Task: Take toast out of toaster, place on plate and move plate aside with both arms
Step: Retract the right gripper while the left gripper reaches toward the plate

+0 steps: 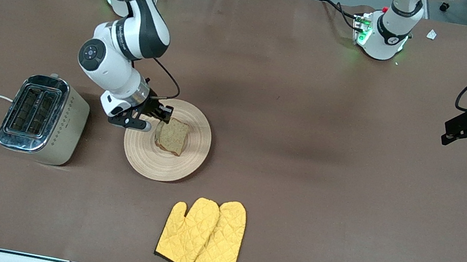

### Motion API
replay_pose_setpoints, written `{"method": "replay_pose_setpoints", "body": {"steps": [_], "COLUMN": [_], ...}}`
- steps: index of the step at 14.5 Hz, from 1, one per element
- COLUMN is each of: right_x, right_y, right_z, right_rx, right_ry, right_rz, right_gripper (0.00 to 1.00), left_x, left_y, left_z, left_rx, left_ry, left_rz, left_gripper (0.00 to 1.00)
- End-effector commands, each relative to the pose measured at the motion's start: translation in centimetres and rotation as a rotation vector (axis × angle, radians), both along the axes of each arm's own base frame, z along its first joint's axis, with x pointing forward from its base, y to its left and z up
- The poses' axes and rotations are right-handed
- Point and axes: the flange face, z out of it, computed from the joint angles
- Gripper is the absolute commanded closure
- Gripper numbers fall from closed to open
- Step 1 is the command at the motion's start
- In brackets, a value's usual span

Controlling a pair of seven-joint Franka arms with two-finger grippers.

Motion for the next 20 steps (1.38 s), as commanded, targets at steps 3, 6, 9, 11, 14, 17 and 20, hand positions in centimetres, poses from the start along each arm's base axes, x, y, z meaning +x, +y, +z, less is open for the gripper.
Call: {"method": "replay_pose_setpoints", "body": {"steps": [3, 6, 9, 11, 14, 17, 20], "right_x": [-0.6, -0.9, -1.4, -1.4, -1.3, -0.8, 0.4], "right_y": [-2.8, -5.6, -7.1, -7.2, -7.3, -8.2, -10.1], "right_z": [-1.8, -3.7, -4.8, -5.5, -5.2, -4.2, -0.8], "right_rx": [0.002, -0.011, -0.017, -0.020, -0.017, -0.008, 0.002], "right_ry": [0.013, 0.035, 0.063, 0.079, 0.093, 0.101, 0.079], "right_rz": [0.013, 0.027, 0.028, 0.023, 0.012, 0.015, 0.005], "right_gripper": [1.00, 1.00, 0.92, 0.43, 0.00, 0.00, 0.00], "left_x": [0.1, 0.1, 0.1, 0.1, 0.1, 0.6, 0.4], "left_y": [-0.1, -0.1, 0.0, 0.0, 0.1, 0.4, 0.6], "left_z": [0.3, 0.3, 0.3, 0.3, 0.1, -0.9, -2.3], "left_rx": [0.017, 0.017, 0.017, 0.017, 0.017, 0.016, 0.006], "left_ry": [0.007, 0.007, 0.008, 0.008, 0.013, 0.030, 0.106], "left_rz": [0.015, 0.014, 0.014, 0.014, 0.017, 0.015, 0.007], "left_gripper": [0.00, 0.00, 0.00, 0.00, 0.00, 0.00, 0.00]}}
